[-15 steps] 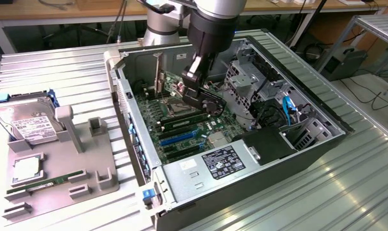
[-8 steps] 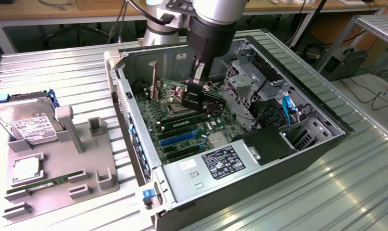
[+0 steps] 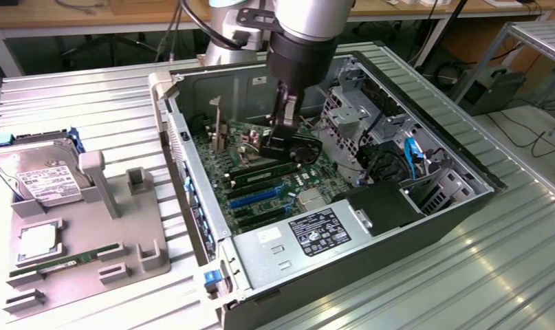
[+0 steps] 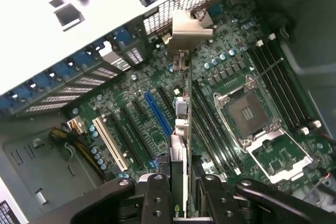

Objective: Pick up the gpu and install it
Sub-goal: 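Insert the gpu into the slot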

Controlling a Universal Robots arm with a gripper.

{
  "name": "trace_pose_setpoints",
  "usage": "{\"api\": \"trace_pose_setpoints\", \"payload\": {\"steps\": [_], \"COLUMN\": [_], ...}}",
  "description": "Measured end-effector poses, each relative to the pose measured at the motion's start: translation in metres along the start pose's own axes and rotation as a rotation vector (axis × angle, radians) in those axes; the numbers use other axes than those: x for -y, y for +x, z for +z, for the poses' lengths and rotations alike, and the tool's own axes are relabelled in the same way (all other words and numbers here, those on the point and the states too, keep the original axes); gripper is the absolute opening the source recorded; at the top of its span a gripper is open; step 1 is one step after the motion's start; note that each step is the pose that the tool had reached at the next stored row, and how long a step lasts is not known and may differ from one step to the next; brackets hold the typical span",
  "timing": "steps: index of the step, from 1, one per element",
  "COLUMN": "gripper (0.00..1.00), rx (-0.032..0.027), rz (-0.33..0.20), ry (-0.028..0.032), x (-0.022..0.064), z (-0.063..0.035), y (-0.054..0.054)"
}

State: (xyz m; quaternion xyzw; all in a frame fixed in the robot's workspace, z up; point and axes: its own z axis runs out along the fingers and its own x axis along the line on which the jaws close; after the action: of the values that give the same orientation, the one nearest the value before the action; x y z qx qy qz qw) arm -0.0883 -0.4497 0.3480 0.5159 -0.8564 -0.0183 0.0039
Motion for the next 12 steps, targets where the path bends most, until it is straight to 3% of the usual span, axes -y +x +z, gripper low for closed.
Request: {"api": "trace_pose_setpoints", "payload": {"steps": [11,12], "gripper": [0.26,0.26], "rx": [-0.0082,-0.0096], "rz": [-0.212,-0.249], "ry": [-0.0024,-0.0029], "x": [0.0004,0.0004], "z": [0.0107,0.0125], "y": [0.0,0.0]}}
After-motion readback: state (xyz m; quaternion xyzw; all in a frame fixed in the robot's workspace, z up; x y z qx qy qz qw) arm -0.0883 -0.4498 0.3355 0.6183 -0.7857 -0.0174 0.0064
